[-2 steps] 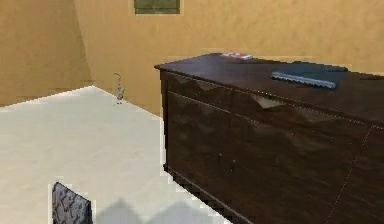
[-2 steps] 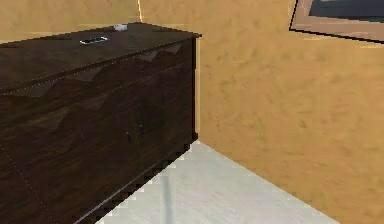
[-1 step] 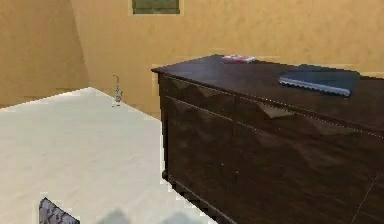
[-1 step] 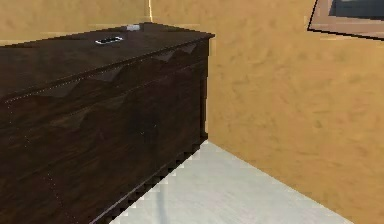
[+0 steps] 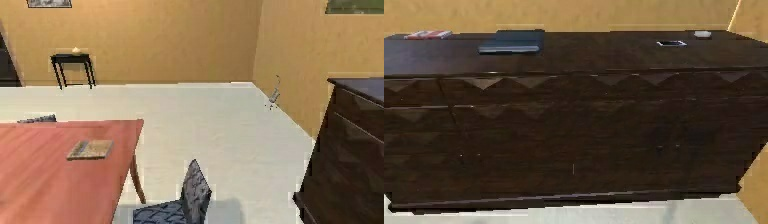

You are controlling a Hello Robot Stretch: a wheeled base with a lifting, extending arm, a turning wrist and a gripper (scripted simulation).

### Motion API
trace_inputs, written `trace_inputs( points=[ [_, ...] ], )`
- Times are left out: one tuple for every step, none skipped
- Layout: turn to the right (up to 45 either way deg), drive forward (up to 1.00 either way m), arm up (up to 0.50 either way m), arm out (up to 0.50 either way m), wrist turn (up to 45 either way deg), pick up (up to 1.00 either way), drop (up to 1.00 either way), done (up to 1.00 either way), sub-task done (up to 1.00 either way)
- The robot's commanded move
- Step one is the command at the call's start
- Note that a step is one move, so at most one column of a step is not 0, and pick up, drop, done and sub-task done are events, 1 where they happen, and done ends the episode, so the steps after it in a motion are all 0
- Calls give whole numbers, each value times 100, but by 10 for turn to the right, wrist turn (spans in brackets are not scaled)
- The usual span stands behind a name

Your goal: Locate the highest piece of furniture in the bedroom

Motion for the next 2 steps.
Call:
trace_inputs(
  points=[
    [-450, 0, 0, 0, 0, 0, 0, 0, 0],
    [-450, 0, 0, 0, 0, 0, 0, 0, 0]
  ],
)
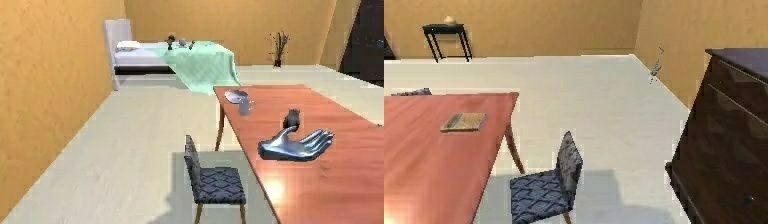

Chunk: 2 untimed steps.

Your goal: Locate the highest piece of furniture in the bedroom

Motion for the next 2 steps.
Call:
trace_inputs(
  points=[
    [-450, 0, 0, 0, 0, 0, 0, 0, 0],
    [-30, 0, 0, 0, 0, 0, 0, 0, 0]
  ],
)
